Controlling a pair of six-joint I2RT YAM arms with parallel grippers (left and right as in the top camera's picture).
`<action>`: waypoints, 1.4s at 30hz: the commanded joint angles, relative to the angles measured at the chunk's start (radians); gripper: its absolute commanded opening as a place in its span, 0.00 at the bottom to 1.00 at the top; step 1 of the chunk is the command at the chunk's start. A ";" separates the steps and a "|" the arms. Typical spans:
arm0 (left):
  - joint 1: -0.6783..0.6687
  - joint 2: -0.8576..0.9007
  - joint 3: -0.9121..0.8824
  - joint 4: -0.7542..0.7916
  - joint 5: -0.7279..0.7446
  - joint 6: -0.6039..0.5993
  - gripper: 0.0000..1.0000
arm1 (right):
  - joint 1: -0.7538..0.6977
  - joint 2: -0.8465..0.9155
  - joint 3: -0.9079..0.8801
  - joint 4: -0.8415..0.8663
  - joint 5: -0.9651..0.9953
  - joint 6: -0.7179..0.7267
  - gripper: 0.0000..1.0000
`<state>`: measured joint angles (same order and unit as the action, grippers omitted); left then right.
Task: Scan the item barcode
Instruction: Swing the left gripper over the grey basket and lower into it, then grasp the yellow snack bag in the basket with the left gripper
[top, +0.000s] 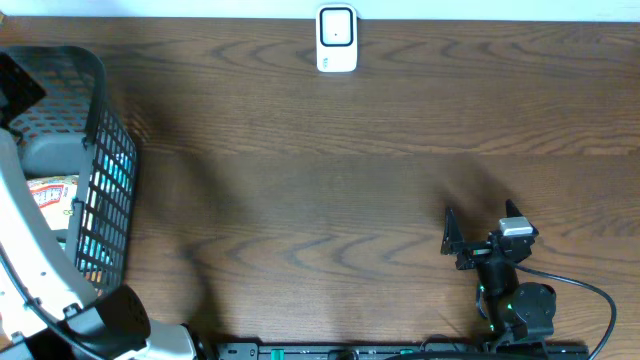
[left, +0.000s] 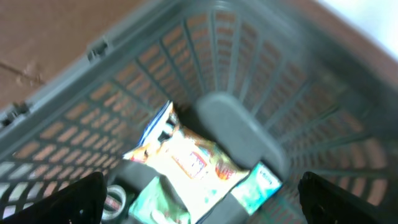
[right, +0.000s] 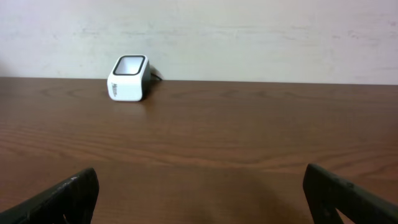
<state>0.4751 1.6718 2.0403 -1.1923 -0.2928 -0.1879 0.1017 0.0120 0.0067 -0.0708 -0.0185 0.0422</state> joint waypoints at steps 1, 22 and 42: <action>0.002 0.008 -0.007 -0.025 -0.031 -0.028 0.97 | 0.007 -0.006 -0.001 -0.005 0.001 0.013 0.99; 0.152 0.281 -0.027 -0.184 0.111 -0.307 0.97 | 0.007 -0.006 -0.001 -0.005 0.001 0.013 0.99; 0.145 0.581 -0.028 -0.240 0.163 -0.354 0.98 | 0.007 -0.006 -0.001 -0.005 0.001 0.013 0.99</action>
<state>0.6262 2.2299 2.0190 -1.4315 -0.1211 -0.5251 0.1017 0.0120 0.0067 -0.0708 -0.0185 0.0422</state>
